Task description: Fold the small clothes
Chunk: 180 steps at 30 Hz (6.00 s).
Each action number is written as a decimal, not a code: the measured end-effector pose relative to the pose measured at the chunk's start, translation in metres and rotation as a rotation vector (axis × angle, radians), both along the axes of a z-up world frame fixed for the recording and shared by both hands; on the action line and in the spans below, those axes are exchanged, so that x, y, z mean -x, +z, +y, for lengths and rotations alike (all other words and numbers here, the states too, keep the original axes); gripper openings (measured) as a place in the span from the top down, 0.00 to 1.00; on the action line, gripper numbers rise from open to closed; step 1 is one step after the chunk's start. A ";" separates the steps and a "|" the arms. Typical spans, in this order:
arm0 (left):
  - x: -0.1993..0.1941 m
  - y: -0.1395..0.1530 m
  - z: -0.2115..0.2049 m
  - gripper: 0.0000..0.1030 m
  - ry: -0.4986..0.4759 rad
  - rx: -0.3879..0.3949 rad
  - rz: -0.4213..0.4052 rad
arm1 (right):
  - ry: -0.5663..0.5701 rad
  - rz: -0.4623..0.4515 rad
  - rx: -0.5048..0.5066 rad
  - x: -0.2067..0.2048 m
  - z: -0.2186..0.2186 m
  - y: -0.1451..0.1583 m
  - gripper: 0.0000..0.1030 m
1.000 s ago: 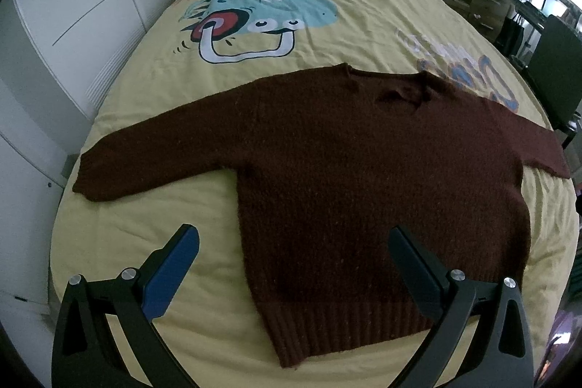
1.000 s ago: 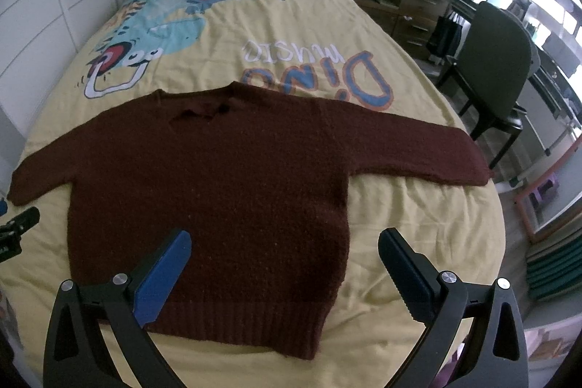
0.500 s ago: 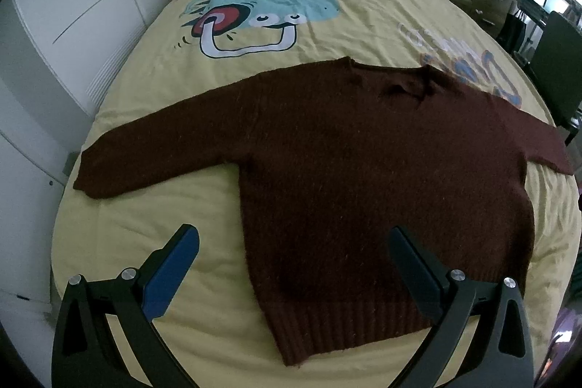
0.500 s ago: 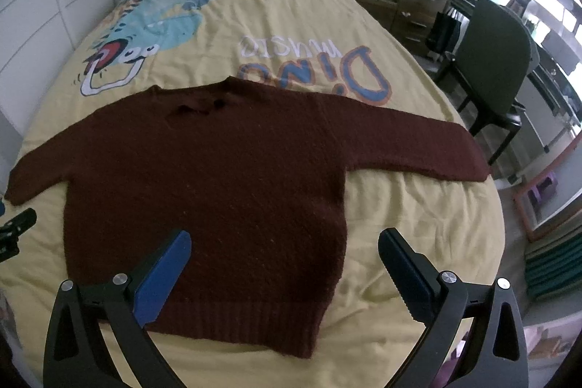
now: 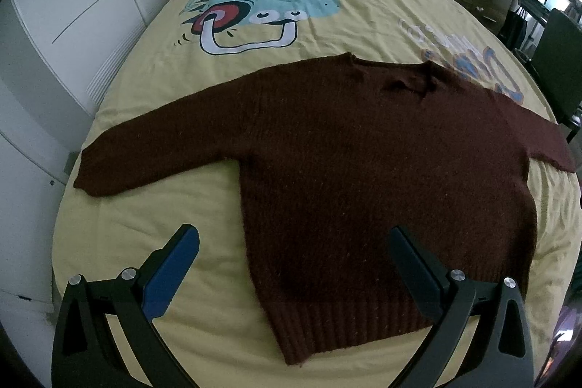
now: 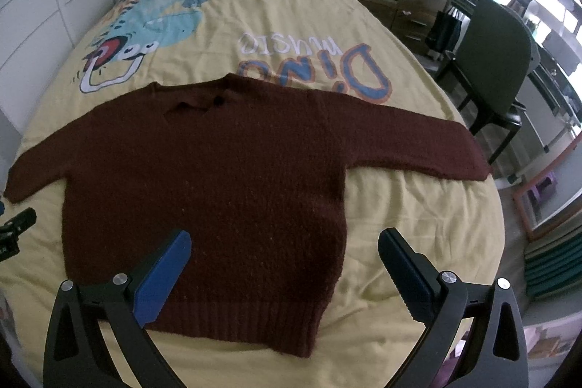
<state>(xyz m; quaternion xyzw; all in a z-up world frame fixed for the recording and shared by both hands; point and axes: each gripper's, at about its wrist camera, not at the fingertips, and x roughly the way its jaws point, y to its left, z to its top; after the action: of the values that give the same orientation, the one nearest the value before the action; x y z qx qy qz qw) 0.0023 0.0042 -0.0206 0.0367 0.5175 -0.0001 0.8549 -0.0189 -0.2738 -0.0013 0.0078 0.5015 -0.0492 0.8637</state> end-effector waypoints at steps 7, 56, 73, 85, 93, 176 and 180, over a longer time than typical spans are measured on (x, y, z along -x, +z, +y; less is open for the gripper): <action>-0.001 0.000 0.000 0.01 -0.001 -0.001 0.004 | 0.000 0.002 0.001 0.000 -0.001 -0.001 0.00; -0.122 -0.071 0.012 0.01 0.045 -0.018 0.090 | -0.818 0.139 -0.308 -0.120 -0.416 -0.202 0.00; -0.112 -0.092 0.021 0.01 0.022 -0.012 0.131 | -0.464 0.038 -0.154 -0.189 -0.349 -0.110 0.90; -0.121 -0.082 0.021 0.01 -0.029 0.066 0.090 | -0.160 -0.148 -0.245 -0.214 -0.176 -0.006 0.90; -0.137 -0.077 0.040 0.01 0.004 0.071 0.078 | 0.012 -0.141 -0.317 -0.241 -0.054 0.002 0.90; -0.195 -0.119 -0.198 0.87 -0.538 -0.144 0.173 | -0.117 0.218 -0.178 -0.141 -0.088 -0.196 0.16; -0.206 -0.092 -0.160 0.88 -0.433 -0.057 0.102 | -0.129 0.211 -0.181 -0.142 -0.088 -0.196 0.16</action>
<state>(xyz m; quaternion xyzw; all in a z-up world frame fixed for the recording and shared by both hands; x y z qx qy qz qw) 0.2082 -0.1556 -0.1124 0.1710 0.5398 -0.1711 0.8063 0.1226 -0.3622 -0.1968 0.1129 0.5903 -0.0598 0.7970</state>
